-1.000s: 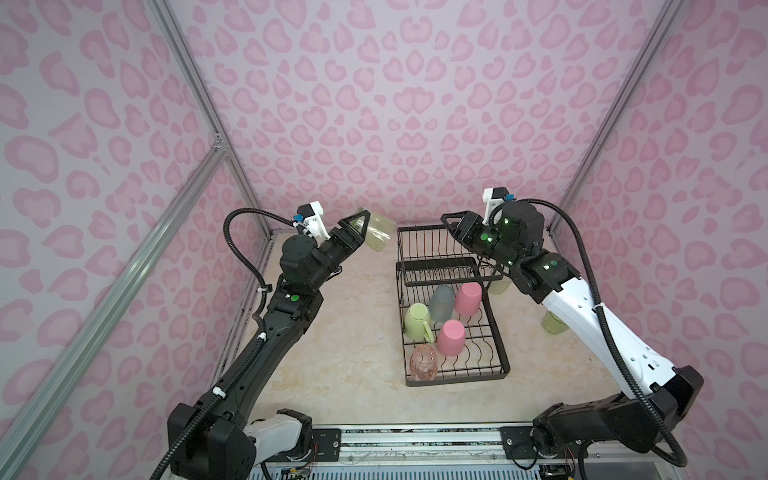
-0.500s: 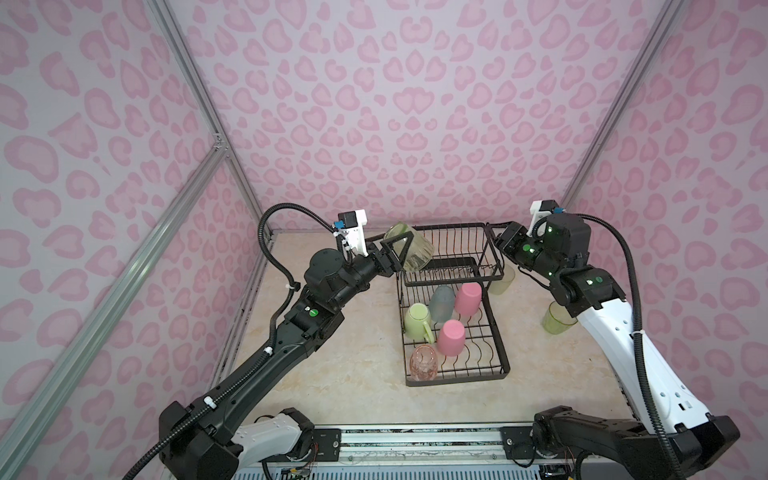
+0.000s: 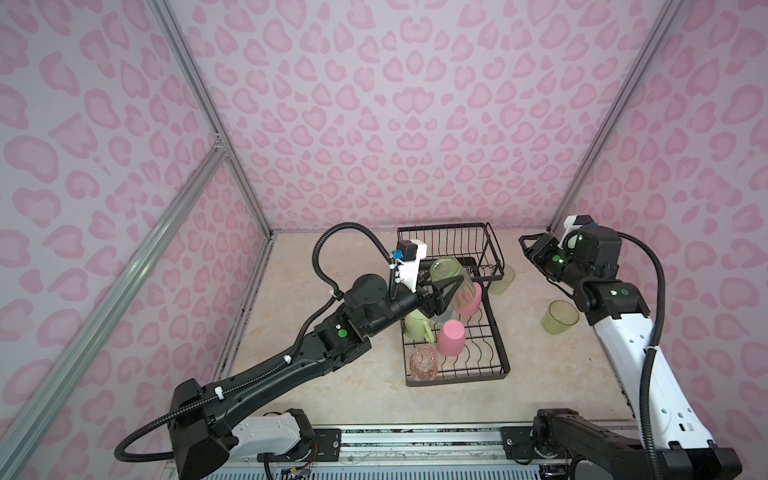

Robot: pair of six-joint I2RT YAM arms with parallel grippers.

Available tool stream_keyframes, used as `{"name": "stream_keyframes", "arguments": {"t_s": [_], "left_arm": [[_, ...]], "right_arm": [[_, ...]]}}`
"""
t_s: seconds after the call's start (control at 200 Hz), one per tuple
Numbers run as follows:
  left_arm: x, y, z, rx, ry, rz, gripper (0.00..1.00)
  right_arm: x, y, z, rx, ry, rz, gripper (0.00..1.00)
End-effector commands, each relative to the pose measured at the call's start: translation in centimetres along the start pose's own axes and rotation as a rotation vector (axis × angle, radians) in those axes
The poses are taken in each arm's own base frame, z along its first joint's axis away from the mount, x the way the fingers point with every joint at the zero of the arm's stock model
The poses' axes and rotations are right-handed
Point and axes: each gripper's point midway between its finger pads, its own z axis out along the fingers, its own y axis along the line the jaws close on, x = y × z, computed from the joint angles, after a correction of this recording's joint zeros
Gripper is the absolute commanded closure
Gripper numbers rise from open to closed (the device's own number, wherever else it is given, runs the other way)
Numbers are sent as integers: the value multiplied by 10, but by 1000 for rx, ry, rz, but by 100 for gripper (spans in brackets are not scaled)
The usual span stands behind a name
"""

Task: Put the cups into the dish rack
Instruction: 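Carry the green cup to the rack with the left gripper while the right swings away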

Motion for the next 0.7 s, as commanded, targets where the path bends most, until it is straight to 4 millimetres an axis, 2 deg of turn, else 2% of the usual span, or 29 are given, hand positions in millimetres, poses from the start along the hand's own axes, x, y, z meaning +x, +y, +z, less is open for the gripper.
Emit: {"name": "stream_keyframes", "arguments": {"t_s": [0.0, 0.275, 0.695], "left_arm": [[11, -7, 7, -18, 1, 93, 40], [62, -34, 24, 1, 62, 131, 40], [130, -38, 50, -63, 116, 132, 40]], "right_arm": [[0, -11, -1, 8, 9, 7, 53], [-1, -39, -1, 56, 1, 32, 53], [-3, -77, 0, 124, 4, 60, 53]]}}
